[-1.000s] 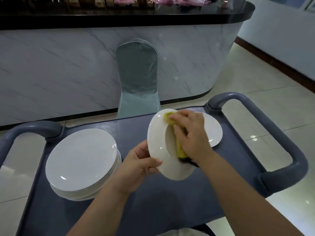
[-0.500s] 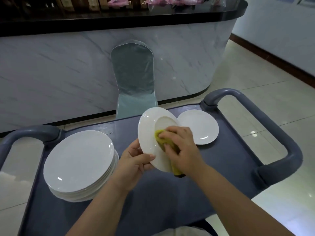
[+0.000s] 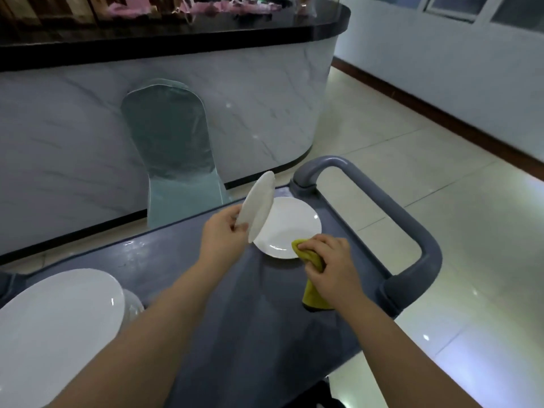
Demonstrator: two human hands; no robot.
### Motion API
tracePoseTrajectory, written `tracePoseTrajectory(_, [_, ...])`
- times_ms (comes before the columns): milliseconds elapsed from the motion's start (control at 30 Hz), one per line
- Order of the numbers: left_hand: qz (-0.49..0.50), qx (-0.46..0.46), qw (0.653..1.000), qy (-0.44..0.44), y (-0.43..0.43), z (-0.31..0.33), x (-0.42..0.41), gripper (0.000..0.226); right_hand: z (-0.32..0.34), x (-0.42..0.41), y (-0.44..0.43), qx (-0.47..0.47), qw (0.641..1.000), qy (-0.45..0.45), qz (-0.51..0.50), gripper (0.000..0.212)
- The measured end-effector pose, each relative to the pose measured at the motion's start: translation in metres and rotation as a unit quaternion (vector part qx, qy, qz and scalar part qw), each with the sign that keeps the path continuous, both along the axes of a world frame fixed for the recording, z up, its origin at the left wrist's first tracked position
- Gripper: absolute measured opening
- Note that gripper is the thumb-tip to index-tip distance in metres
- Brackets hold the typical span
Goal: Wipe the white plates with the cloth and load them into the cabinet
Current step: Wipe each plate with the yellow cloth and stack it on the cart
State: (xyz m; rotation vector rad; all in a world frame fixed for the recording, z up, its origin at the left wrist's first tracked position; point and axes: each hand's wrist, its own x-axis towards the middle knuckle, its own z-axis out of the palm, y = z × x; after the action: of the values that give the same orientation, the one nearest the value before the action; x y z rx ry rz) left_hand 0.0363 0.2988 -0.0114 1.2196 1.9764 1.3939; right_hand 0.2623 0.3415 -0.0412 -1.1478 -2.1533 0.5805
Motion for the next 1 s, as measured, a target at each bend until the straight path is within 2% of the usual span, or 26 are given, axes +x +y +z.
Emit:
tracePoseTrajectory(100, [-0.054,-0.080,0.971,0.217,0.043,-0.015,0.011,0.049,0.002,0.015,0.014,-0.003,1.000,-0.016,-0.006,0.039])
tracePoseTrajectory(200, [-0.098,-0.164,0.919,0.344,0.074,-0.030,0.019,0.059,0.003,0.029,0.023,-0.011,1.000,-0.023,-0.002,0.039])
tracePoseTrajectory(333, [-0.169,-0.215,0.854,0.442,0.089,-0.048,0.030,0.065,0.000,0.043,0.034,-0.027,0.999,-0.027,-0.002,0.040])
tracePoseTrajectory(433, [-0.196,-0.222,0.827,0.478,0.087,-0.066,0.037,0.067,-0.003,0.050,0.041,-0.046,0.998,-0.037,-0.003,0.039])
tracePoseTrajectory(600, [-0.239,-0.291,0.774,0.510,0.080,-0.094,0.065,0.068,-0.010,0.058,0.048,-0.070,0.996,-0.047,0.005,0.037])
tracePoseTrajectory(767, [-0.242,-0.302,0.770,0.508,0.072,-0.113,0.076,0.067,-0.017,0.061,0.049,-0.089,0.994,-0.064,0.012,0.035])
tracePoseTrajectory(867, [-0.251,-0.281,0.784,0.494,0.063,-0.119,0.079,0.061,-0.020,0.056,0.047,-0.091,0.994,-0.061,0.020,0.036])
tracePoseTrajectory(933, [-0.257,-0.268,0.812,0.451,0.058,-0.117,0.080,0.051,-0.022,0.050,0.045,-0.089,0.994,-0.064,0.030,0.036])
tracePoseTrajectory(1000, [-0.207,-0.250,0.863,0.388,0.052,-0.105,0.077,0.028,-0.021,0.038,0.042,-0.089,0.993,-0.067,0.046,0.035])
